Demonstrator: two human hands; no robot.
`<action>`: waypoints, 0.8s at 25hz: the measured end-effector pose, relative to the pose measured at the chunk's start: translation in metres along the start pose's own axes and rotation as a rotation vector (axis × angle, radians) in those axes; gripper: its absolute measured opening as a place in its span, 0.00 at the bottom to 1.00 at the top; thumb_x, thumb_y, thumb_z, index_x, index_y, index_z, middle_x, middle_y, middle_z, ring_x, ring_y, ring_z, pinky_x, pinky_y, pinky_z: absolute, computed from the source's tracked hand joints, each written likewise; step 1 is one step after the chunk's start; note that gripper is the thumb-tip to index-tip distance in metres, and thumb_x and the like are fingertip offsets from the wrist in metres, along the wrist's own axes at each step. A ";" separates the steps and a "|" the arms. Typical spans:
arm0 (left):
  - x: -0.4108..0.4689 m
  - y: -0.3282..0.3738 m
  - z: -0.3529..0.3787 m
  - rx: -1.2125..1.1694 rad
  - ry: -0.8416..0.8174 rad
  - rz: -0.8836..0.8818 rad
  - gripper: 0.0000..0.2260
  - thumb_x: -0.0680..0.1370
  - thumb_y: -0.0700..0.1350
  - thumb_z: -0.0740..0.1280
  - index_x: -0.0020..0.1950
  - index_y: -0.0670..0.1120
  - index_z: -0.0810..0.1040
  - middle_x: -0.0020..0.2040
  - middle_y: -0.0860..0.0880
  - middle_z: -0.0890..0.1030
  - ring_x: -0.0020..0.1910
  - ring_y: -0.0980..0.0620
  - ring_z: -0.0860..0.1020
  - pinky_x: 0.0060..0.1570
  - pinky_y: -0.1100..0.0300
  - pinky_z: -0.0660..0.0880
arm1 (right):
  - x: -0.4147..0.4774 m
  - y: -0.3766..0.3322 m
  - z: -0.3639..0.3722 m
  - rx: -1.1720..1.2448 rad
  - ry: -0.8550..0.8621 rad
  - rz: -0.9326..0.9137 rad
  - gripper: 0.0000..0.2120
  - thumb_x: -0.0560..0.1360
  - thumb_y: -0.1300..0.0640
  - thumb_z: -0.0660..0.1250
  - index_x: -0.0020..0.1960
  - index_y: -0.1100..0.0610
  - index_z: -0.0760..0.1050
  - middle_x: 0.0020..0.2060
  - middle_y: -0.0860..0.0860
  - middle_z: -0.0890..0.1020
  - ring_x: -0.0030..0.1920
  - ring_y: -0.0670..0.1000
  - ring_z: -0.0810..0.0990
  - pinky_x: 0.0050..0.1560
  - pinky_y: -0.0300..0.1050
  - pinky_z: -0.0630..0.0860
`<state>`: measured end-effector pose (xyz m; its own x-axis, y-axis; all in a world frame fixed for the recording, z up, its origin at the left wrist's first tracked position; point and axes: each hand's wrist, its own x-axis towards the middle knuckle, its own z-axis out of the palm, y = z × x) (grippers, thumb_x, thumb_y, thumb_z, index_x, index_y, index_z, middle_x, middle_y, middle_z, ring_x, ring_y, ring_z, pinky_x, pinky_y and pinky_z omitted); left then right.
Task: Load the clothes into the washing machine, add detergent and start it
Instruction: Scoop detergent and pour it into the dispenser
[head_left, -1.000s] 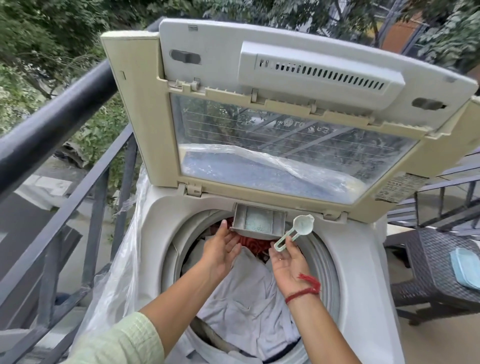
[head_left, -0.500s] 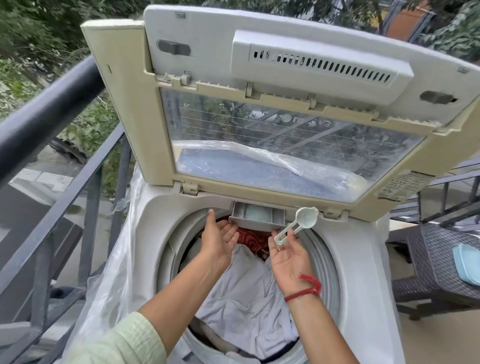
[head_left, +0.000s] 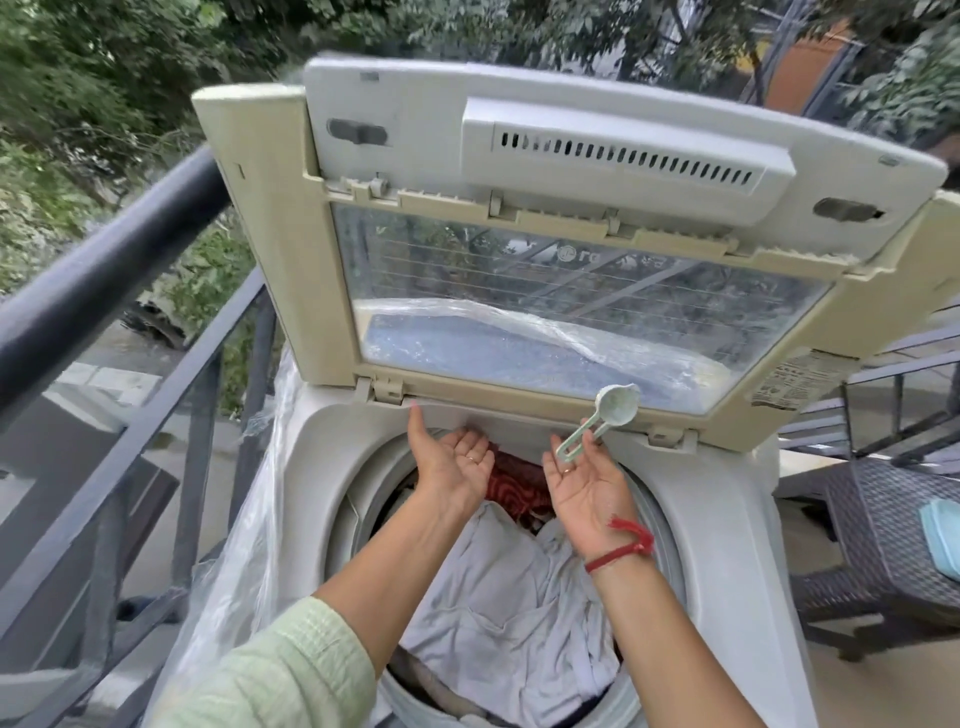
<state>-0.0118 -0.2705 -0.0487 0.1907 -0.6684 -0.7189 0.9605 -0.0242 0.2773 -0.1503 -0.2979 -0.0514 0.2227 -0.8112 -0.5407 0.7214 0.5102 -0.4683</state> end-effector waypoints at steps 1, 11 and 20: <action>-0.003 0.002 0.004 -0.004 -0.012 0.001 0.29 0.74 0.68 0.57 0.47 0.41 0.72 0.39 0.44 0.69 0.36 0.49 0.69 0.45 0.58 0.69 | 0.000 -0.002 0.004 -0.018 0.005 0.011 0.11 0.79 0.61 0.57 0.42 0.51 0.74 0.37 0.45 0.82 0.50 0.48 0.75 0.66 0.46 0.63; -0.058 -0.056 -0.066 0.495 0.100 -0.107 0.13 0.80 0.51 0.59 0.60 0.45 0.73 0.55 0.48 0.77 0.52 0.51 0.76 0.52 0.56 0.70 | -0.136 -0.024 -0.048 -0.427 0.094 0.184 0.05 0.75 0.65 0.62 0.42 0.59 0.75 0.36 0.56 0.84 0.35 0.51 0.84 0.40 0.46 0.81; -0.129 -0.159 -0.037 0.608 -0.069 0.092 0.04 0.78 0.43 0.63 0.46 0.48 0.77 0.37 0.51 0.78 0.36 0.55 0.76 0.38 0.62 0.70 | -0.227 -0.100 -0.136 -0.382 0.219 -0.087 0.07 0.75 0.67 0.61 0.46 0.59 0.75 0.33 0.53 0.85 0.30 0.46 0.82 0.33 0.41 0.81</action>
<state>-0.1817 -0.1526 -0.0233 0.2343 -0.7340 -0.6375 0.6495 -0.3697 0.6644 -0.3621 -0.1261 0.0235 -0.0018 -0.7968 -0.6042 0.4279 0.5455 -0.7207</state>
